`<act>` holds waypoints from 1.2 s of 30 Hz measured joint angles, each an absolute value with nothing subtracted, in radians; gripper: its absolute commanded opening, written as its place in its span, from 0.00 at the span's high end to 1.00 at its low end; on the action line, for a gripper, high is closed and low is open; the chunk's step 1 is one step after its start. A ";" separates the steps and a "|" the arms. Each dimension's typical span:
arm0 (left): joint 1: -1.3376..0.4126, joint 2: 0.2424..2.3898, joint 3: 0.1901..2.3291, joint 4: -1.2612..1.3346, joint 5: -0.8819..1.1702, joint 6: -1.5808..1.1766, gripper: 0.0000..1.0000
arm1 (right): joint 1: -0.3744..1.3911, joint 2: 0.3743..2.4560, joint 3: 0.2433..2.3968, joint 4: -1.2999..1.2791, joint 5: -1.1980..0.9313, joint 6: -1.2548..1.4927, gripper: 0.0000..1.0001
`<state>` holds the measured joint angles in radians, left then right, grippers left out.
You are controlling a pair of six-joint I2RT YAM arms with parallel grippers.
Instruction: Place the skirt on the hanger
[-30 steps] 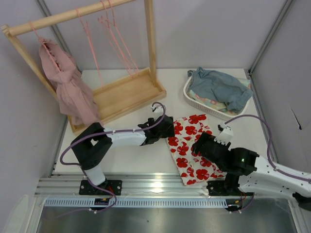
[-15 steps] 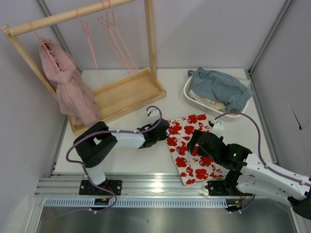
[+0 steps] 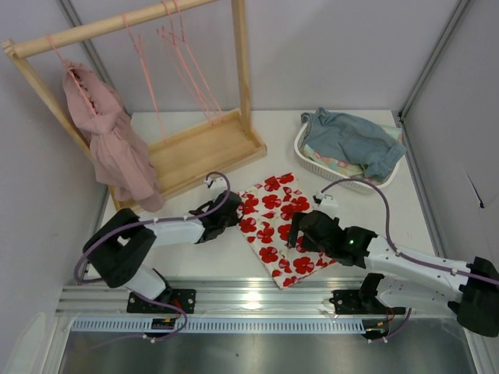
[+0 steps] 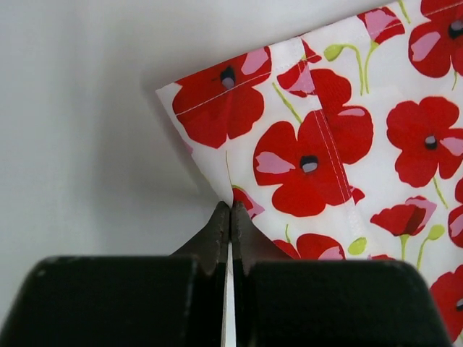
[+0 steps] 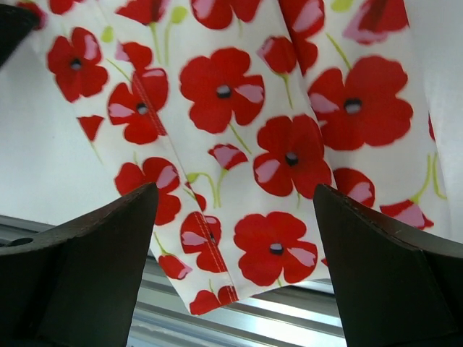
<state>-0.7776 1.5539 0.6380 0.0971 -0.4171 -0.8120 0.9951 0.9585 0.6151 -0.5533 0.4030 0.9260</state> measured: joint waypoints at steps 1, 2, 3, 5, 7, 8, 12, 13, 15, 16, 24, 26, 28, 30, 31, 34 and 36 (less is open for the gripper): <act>-0.760 1.523 0.618 0.084 -0.419 -0.793 1.00 | 1.003 0.987 0.615 -0.529 0.398 0.921 0.05; -0.742 1.496 0.601 0.068 -0.418 -0.774 1.00 | 1.010 1.014 0.615 -0.508 0.392 0.918 0.05; -0.723 1.471 0.590 0.050 -0.418 -0.754 1.00 | 1.015 1.040 0.615 -0.488 0.386 0.912 0.05; -0.689 1.439 0.583 0.022 -0.418 -0.718 1.00 | 1.021 1.089 0.616 -0.446 0.376 0.900 0.05; -0.661 1.416 0.583 -0.004 -0.420 -0.678 1.00 | 1.021 1.142 0.616 -0.402 0.371 0.879 0.06; -0.651 1.405 0.583 -0.016 -0.421 -0.662 1.00 | 1.019 1.165 0.616 -0.384 0.366 0.869 0.07; -0.631 1.377 0.583 -0.048 -0.420 -0.610 1.00 | 0.990 1.219 0.615 -0.338 0.352 0.827 0.10; -0.624 1.375 0.583 -0.048 -0.415 -0.599 1.00 | 0.979 1.222 0.615 -0.328 0.349 0.816 0.11; -0.600 1.375 0.583 -0.047 -0.403 -0.580 1.00 | 0.963 1.225 0.614 -0.304 0.347 0.802 0.14; -0.587 1.377 0.583 -0.044 -0.400 -0.569 1.00 | 0.956 1.226 0.611 -0.290 0.345 0.796 0.17; -0.547 1.516 0.663 -0.002 -0.363 -0.458 1.00 | 0.989 1.288 0.546 -0.196 0.322 0.817 0.26; -0.546 1.544 0.687 0.026 -0.338 -0.426 1.00 | 1.013 1.291 0.547 -0.176 0.324 0.830 0.26; -0.546 1.574 0.717 0.048 -0.313 -0.395 1.00 | 1.038 1.297 0.547 -0.163 0.325 0.844 0.26; -0.546 1.602 0.749 0.063 -0.299 -0.368 1.00 | 1.058 1.302 0.551 -0.157 0.327 0.864 0.25; -0.546 1.623 0.773 0.064 -0.292 -0.354 1.00 | 1.065 1.304 0.554 -0.159 0.328 0.871 0.25; -0.543 1.691 0.857 0.070 -0.269 -0.312 0.99 | 1.074 1.309 0.576 -0.170 0.332 0.896 0.24; -0.539 1.725 0.904 0.068 -0.252 -0.297 0.98 | 1.058 1.309 0.609 -0.200 0.336 0.905 0.23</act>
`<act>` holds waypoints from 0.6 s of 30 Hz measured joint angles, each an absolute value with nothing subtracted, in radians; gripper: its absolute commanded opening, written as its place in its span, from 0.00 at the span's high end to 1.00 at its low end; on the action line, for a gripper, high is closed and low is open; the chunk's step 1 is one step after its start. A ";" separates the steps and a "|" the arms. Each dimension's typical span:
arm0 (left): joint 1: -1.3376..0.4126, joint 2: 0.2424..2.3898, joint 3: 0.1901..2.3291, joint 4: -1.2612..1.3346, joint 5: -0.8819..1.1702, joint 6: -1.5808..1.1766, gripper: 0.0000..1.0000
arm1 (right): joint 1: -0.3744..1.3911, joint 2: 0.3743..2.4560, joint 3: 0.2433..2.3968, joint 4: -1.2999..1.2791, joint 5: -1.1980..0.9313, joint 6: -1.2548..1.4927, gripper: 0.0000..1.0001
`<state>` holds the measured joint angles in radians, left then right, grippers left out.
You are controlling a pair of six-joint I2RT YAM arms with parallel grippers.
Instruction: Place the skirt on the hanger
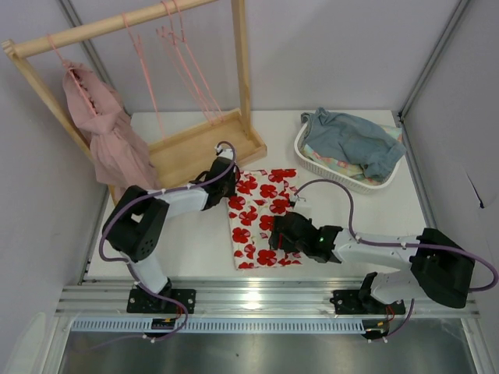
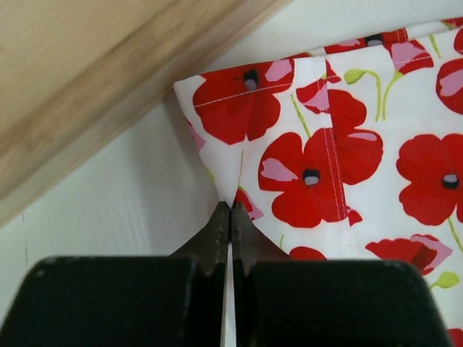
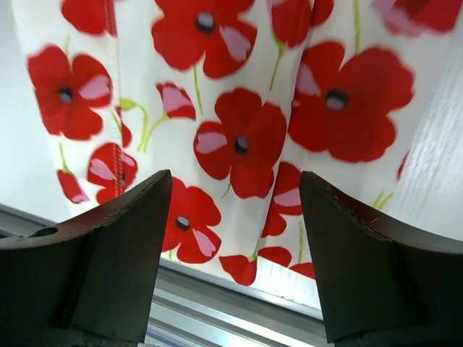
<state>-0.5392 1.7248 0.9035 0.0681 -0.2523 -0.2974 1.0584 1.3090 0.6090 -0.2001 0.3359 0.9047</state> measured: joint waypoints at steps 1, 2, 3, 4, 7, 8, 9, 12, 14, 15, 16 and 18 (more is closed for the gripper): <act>-0.538 1.737 0.923 0.065 -0.246 -0.293 0.98 | 1.043 1.309 0.629 -0.215 0.339 0.905 0.23; -0.535 1.744 0.935 0.065 -0.240 -0.288 0.97 | 1.030 1.309 0.646 -0.226 0.343 0.905 0.23; -0.533 1.745 0.940 0.065 -0.233 -0.287 0.94 | 1.008 1.307 0.668 -0.245 0.345 0.901 0.23; -0.529 1.745 0.941 0.064 -0.230 -0.288 0.91 | 0.987 1.304 0.691 -0.260 0.351 0.894 0.23; -0.517 1.745 0.942 0.047 -0.222 -0.285 0.58 | 0.931 1.276 0.734 -0.281 0.363 0.860 0.23; -0.512 1.742 0.942 0.036 -0.215 -0.283 0.47 | 0.907 1.266 0.744 -0.281 0.362 0.846 0.24; -0.508 1.737 0.942 0.027 -0.211 -0.281 0.32 | 0.882 1.260 0.752 -0.278 0.358 0.831 0.24; -0.503 1.701 0.942 -0.027 -0.198 -0.293 0.12 | 0.811 1.266 0.762 -0.254 0.339 0.789 0.25; -0.503 1.658 0.942 -0.065 -0.198 -0.305 0.02 | 0.771 1.289 0.762 -0.237 0.321 0.763 0.26; -0.503 1.629 0.942 -0.080 -0.199 -0.310 0.01 | 0.761 1.303 0.762 -0.228 0.313 0.754 0.26; -0.503 1.598 0.941 -0.094 -0.199 -0.317 0.01 | 0.754 1.322 0.763 -0.218 0.303 0.743 0.26; -0.503 1.531 0.935 -0.105 -0.204 -0.333 0.01 | 0.750 1.363 0.765 -0.200 0.286 0.723 0.28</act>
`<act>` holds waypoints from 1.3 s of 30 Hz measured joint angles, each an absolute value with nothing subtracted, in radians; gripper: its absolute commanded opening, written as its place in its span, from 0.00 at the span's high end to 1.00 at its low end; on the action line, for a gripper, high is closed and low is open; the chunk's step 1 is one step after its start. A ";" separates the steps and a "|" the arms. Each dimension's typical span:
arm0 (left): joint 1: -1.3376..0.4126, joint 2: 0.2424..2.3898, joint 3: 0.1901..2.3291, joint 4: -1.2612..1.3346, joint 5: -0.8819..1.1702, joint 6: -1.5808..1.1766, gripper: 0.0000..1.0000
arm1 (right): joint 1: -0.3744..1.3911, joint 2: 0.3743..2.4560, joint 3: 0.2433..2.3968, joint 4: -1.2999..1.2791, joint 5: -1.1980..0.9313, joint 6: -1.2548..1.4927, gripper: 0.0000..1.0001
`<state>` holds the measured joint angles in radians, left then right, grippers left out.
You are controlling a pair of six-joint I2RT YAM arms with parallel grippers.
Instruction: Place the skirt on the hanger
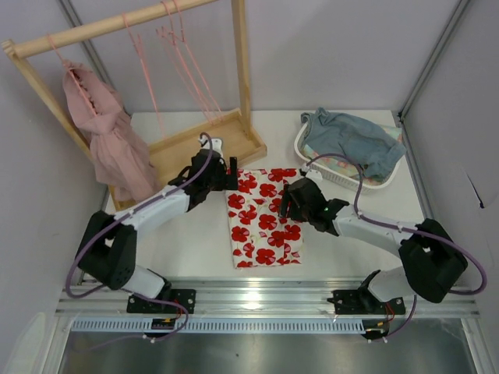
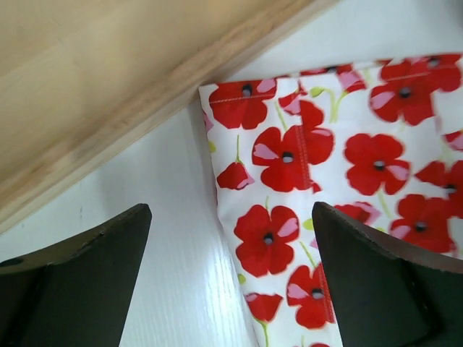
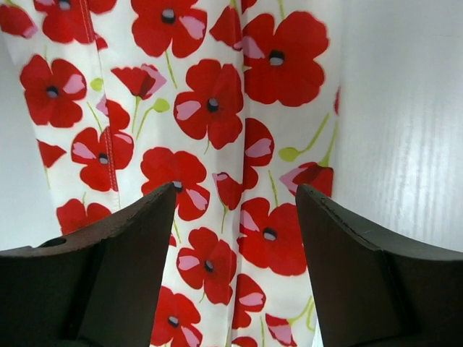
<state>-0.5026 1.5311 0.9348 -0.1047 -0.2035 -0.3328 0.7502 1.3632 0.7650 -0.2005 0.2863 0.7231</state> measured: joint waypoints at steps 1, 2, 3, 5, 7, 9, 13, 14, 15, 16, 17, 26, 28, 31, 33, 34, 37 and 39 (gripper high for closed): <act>-0.503 1.493 0.927 -0.109 -0.205 -0.340 0.01 | 0.751 1.386 0.770 -0.191 0.276 0.716 0.29; -0.503 1.456 0.914 -0.113 -0.205 -0.347 0.01 | 0.751 1.410 0.775 -0.183 0.270 0.708 0.30; -0.503 1.421 0.899 -0.113 -0.206 -0.353 0.01 | 0.751 1.438 0.783 -0.173 0.263 0.701 0.31; -0.503 1.348 0.857 -0.118 -0.204 -0.369 0.01 | 0.751 1.488 0.795 -0.146 0.247 0.691 0.34; -0.503 1.279 0.804 -0.123 -0.203 -0.385 0.01 | 0.751 1.529 0.807 -0.131 0.242 0.678 0.37; -0.503 1.229 0.758 -0.130 -0.198 -0.395 0.01 | 0.750 1.561 0.818 -0.121 0.241 0.670 0.40; -0.503 1.135 0.683 -0.167 -0.184 -0.418 0.01 | 0.749 1.597 0.843 -0.101 0.245 0.649 0.46; -0.503 1.114 0.670 -0.172 -0.180 -0.421 0.01 | 0.748 1.607 0.850 -0.097 0.249 0.645 0.49; -0.503 1.092 0.658 -0.176 -0.178 -0.425 0.01 | 0.746 1.615 0.859 -0.095 0.250 0.638 0.52; -0.503 1.073 0.649 -0.180 -0.177 -0.429 0.01 | 0.744 1.623 0.865 -0.091 0.251 0.633 0.54; -0.503 1.057 0.643 -0.184 -0.176 -0.431 0.01 | 0.743 1.630 0.870 -0.088 0.251 0.630 0.56; -0.503 1.032 0.638 -0.183 -0.149 -0.445 0.01 | 0.742 1.674 0.888 -0.102 0.273 0.627 0.66; -0.503 1.032 0.638 -0.183 -0.146 -0.445 0.01 | 0.744 1.678 0.896 -0.109 0.278 0.627 0.68; -0.503 1.032 0.638 -0.183 -0.144 -0.444 0.01 | 0.747 1.679 0.915 -0.124 0.284 0.624 0.82; -0.503 1.032 0.638 -0.183 -0.144 -0.444 0.01 | 0.749 1.679 0.930 -0.136 0.288 0.618 0.99; -0.503 1.032 0.638 -0.183 -0.144 -0.444 0.01 | 0.751 1.679 0.938 -0.142 0.290 0.615 1.00; -0.503 1.029 0.638 -0.183 -0.143 -0.445 0.01 | 0.757 1.679 0.966 -0.179 0.300 0.612 1.00; -0.503 1.023 0.638 -0.183 -0.142 -0.445 0.01 | 0.763 1.678 0.991 -0.211 0.310 0.609 1.00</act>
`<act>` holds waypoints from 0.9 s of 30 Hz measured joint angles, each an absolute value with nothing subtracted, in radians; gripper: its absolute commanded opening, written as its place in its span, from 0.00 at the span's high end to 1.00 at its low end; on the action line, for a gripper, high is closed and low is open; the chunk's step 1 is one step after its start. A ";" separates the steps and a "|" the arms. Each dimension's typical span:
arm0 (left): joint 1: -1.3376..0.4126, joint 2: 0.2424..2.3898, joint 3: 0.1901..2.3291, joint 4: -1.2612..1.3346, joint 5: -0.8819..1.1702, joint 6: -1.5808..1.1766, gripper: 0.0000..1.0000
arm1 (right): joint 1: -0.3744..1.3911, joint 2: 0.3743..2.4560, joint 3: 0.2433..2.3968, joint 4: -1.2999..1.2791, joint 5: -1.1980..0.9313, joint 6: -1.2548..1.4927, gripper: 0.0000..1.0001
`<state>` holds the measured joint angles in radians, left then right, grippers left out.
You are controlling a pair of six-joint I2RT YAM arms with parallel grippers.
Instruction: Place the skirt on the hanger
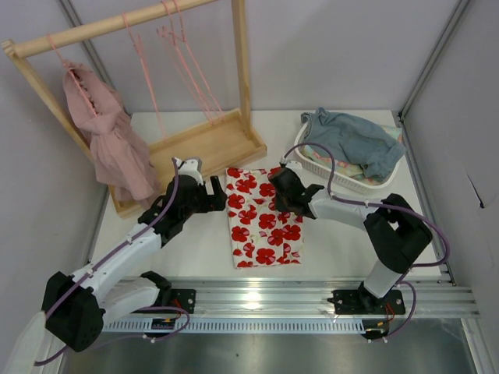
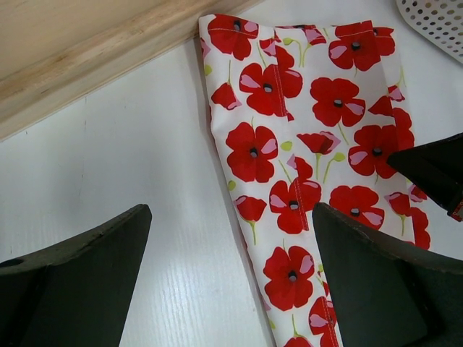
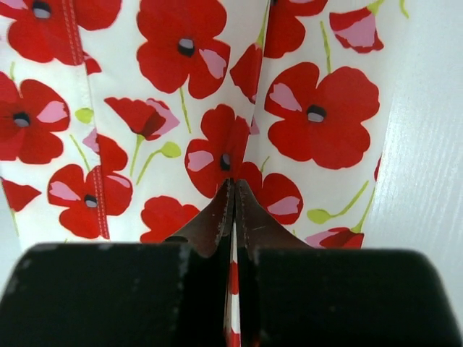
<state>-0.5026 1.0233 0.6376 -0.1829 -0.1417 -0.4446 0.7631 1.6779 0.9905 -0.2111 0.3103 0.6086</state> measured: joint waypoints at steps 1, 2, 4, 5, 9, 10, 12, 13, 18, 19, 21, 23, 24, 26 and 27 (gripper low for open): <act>-0.503 1.018 0.638 -0.183 -0.142 -0.445 0.01 | 0.764 1.674 1.002 -0.228 0.315 0.608 1.00; -0.503 1.014 0.638 -0.183 -0.141 -0.444 0.01 | 0.764 1.671 1.011 -0.244 0.318 0.607 1.00; -0.503 1.005 0.638 -0.183 -0.138 -0.445 0.00 | 0.765 1.652 1.032 -0.285 0.326 0.604 1.00; -0.503 1.002 0.638 -0.183 -0.135 -0.445 0.01 | 0.764 1.637 1.040 -0.304 0.330 0.601 1.00; -0.503 0.996 0.638 -0.182 -0.127 -0.445 0.01 | 0.762 1.581 1.069 -0.370 0.347 0.594 1.00; -0.503 0.996 0.638 -0.183 -0.126 -0.445 0.01 | 0.762 1.569 1.074 -0.385 0.353 0.592 1.00; -0.503 0.996 0.638 -0.183 -0.126 -0.445 0.01 | 0.760 1.548 1.076 -0.408 0.361 0.590 1.00; -0.503 0.995 0.638 -0.183 -0.126 -0.444 0.01 | 0.759 1.541 1.076 -0.421 0.363 0.590 1.00; -0.503 0.995 0.637 -0.182 -0.125 -0.444 0.01 | 0.741 1.530 1.076 -0.476 0.374 0.589 1.00; -0.503 0.995 0.637 -0.182 -0.124 -0.445 0.01 | 0.737 1.528 1.076 -0.486 0.376 0.588 1.00; -0.503 0.995 0.634 -0.178 -0.123 -0.445 0.01 | 0.729 1.515 1.076 -0.506 0.378 0.582 1.00; -0.503 0.997 0.633 -0.176 -0.119 -0.445 0.01 | 0.722 1.495 1.076 -0.519 0.378 0.574 1.00; -0.503 1.001 0.633 -0.171 -0.117 -0.445 0.01 | 0.719 1.481 1.076 -0.521 0.377 0.567 1.00; -0.503 1.009 0.633 -0.162 -0.111 -0.445 0.00 | 0.715 1.455 1.076 -0.524 0.377 0.553 1.00; -0.503 1.011 0.630 -0.157 -0.108 -0.445 0.01 | 0.714 1.447 1.076 -0.526 0.377 0.546 1.00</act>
<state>-0.5026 1.0111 0.6296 -0.1574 -0.1078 -0.4446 0.7136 1.4467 1.0763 -0.5262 0.3767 0.5457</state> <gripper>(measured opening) 0.994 0.010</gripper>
